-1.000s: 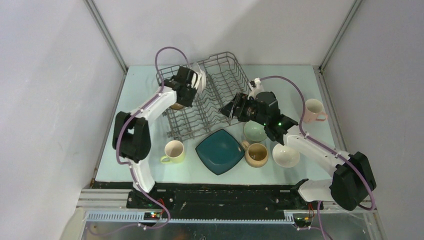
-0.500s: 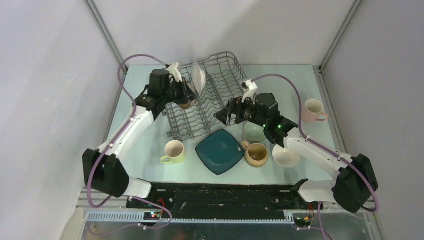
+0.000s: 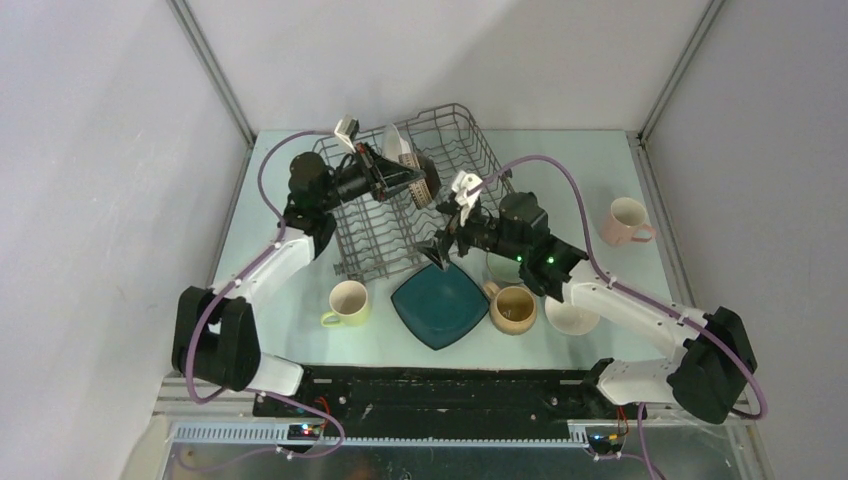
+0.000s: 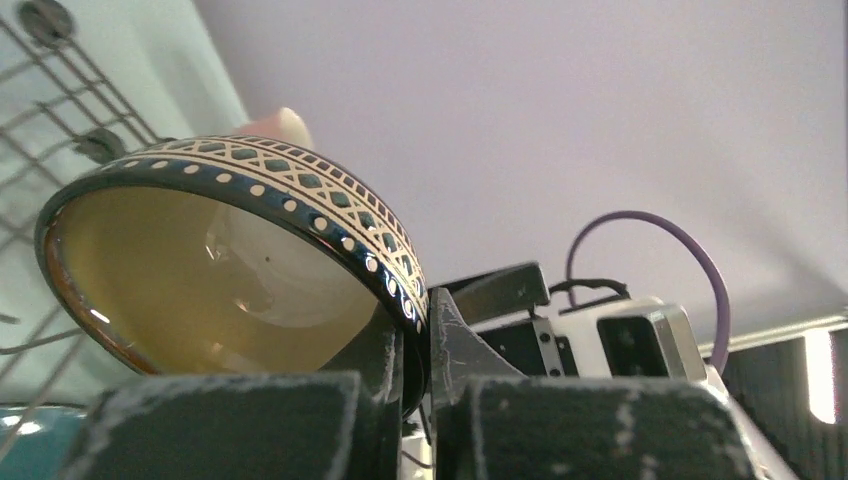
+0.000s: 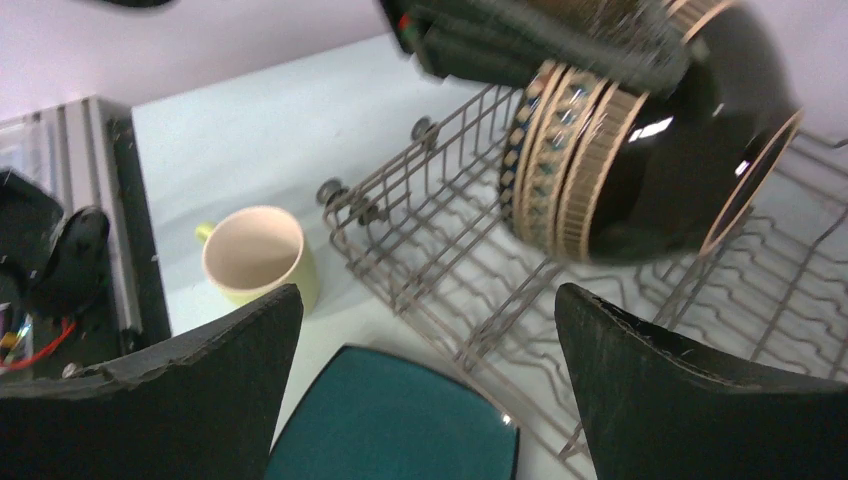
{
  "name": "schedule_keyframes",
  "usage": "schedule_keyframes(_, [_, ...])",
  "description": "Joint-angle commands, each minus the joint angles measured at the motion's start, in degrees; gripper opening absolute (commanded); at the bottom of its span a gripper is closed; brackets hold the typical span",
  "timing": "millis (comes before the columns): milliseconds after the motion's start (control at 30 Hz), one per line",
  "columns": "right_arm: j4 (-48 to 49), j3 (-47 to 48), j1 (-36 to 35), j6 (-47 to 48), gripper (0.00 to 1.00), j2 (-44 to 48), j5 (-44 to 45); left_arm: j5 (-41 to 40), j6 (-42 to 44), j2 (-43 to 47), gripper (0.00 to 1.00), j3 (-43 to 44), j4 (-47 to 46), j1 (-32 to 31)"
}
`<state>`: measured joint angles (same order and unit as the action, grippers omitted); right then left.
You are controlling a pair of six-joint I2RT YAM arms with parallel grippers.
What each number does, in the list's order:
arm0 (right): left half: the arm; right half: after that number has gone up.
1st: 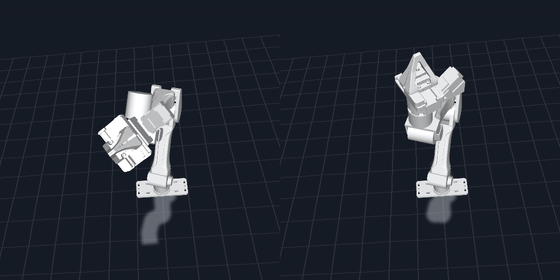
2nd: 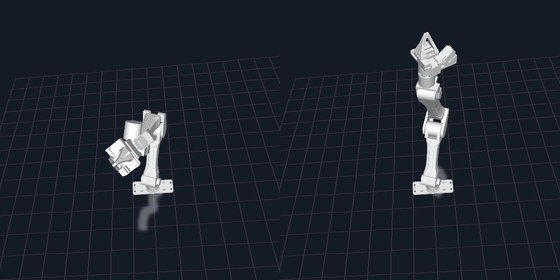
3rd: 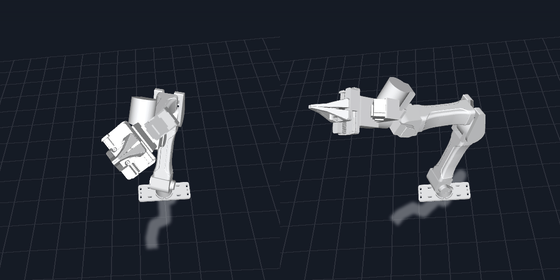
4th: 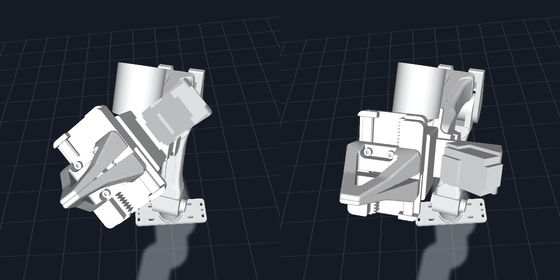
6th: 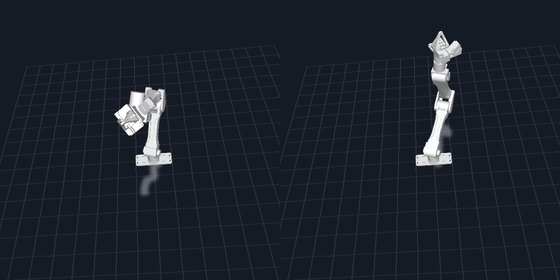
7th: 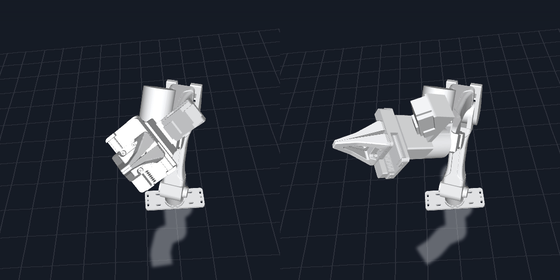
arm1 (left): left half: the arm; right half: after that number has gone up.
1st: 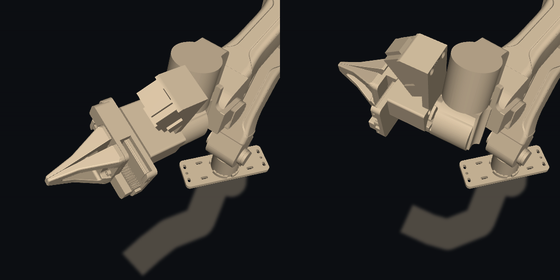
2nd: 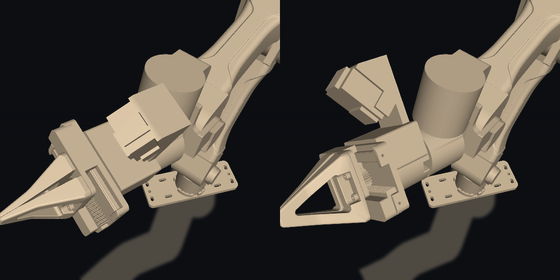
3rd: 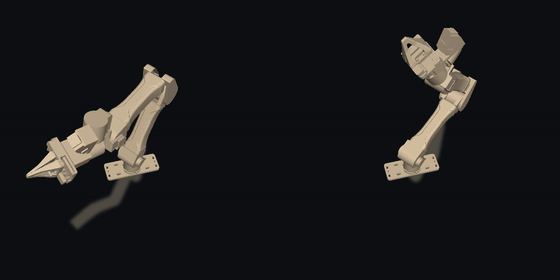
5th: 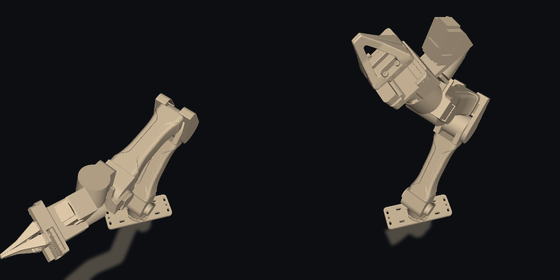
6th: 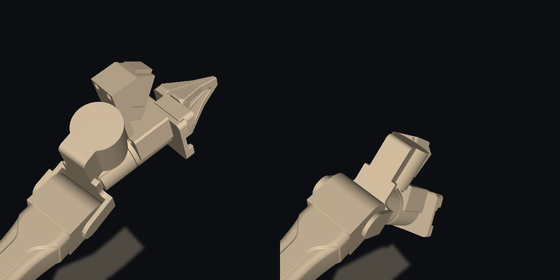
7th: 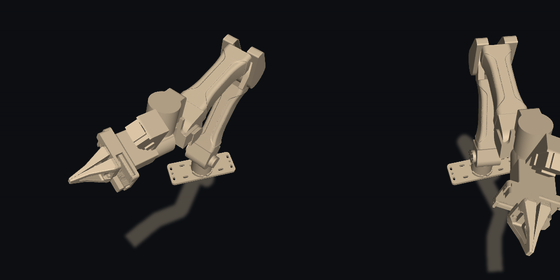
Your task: Load the mixed dishes into the dish rack
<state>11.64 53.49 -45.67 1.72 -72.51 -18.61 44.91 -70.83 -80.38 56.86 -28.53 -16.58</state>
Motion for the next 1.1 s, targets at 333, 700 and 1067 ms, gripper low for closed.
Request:
schedule_keyframes(333, [-4.1,12.9,2.9,0.3,0.99,-5.2,9.0,5.3,-14.0,-1.2,0.0,-0.9,-18.0,0.3])
schedule_keyframes(700, [-9.8,19.0,2.2,3.4,0.93,-9.4,8.4,5.4,-8.8,-0.3,0.0,1.1,-9.7,0.3])
schedule_keyframes(1067, [-11.2,19.9,0.8,-1.1,0.92,-11.5,15.3,4.9,-10.9,-0.3,0.0,0.3,-13.1,0.2])
